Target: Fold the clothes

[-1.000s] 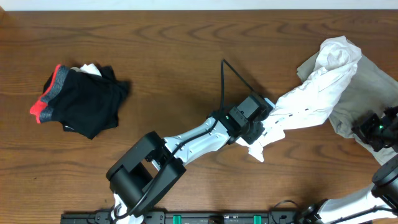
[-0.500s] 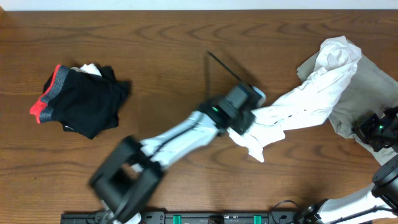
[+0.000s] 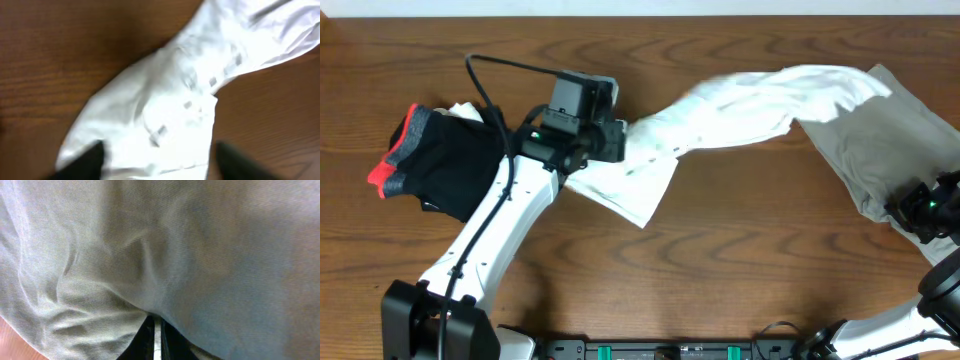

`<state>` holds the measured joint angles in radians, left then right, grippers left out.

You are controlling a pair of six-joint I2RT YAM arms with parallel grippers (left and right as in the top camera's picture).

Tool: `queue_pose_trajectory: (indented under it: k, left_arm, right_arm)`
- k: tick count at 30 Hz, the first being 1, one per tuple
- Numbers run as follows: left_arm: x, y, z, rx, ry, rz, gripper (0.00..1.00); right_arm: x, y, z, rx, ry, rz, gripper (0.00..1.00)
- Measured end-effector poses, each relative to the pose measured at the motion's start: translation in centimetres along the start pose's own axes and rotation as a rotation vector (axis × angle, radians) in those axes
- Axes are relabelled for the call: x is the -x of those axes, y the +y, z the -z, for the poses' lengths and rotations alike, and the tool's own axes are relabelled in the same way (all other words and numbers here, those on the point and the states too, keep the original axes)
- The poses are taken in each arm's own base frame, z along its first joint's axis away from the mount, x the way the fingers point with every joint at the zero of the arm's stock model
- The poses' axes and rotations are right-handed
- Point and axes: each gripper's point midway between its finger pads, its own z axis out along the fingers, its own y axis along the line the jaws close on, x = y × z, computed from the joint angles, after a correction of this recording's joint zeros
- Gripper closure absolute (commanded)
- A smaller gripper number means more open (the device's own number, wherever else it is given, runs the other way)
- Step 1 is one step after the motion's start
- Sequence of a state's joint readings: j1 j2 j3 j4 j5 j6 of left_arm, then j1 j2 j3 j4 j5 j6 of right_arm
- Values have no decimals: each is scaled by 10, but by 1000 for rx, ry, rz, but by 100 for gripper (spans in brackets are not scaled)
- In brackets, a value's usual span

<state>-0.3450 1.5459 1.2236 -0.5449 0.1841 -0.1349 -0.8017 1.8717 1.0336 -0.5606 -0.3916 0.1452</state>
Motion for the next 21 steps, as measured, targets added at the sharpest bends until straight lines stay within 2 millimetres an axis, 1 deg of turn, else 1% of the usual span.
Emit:
queue_pose_trajectory:
  k: [5,8,11,12,14,16,18,20,21]
  left_arm:
    - [6,-10,0,-27,-26,-8,6]
    - [13,-20,-1,-49,-59,-25,6]
    - [20,-36,0,-81,-98,-69,5]
    - [22,-43,-1,-93,-109,-93,2]
    - [21,-57,-3,-113,-116,-146,1]
    - [14,-68,-9,-122,-98,-189,1]
    - [4,-74,-19,-125,-63,-213,0]
    - [-5,-71,-31,-115,-21,-221,0]
    - [-9,-69,-37,-109,-2,-220,0]
  right_arm:
    - [-9,-1,5,-32,51,-19,89]
    - [-9,1,10,-66,63,-4,88]
    - [0,11,28,-108,24,39,85]
    - [5,18,39,-119,-7,61,84]
    - [18,38,65,-124,-87,113,83]
    - [26,64,94,-113,-174,186,83]
    - [23,92,117,-96,-231,279,84]
    - [15,114,125,-77,-251,370,84]
    - [10,126,125,-66,-251,423,84]
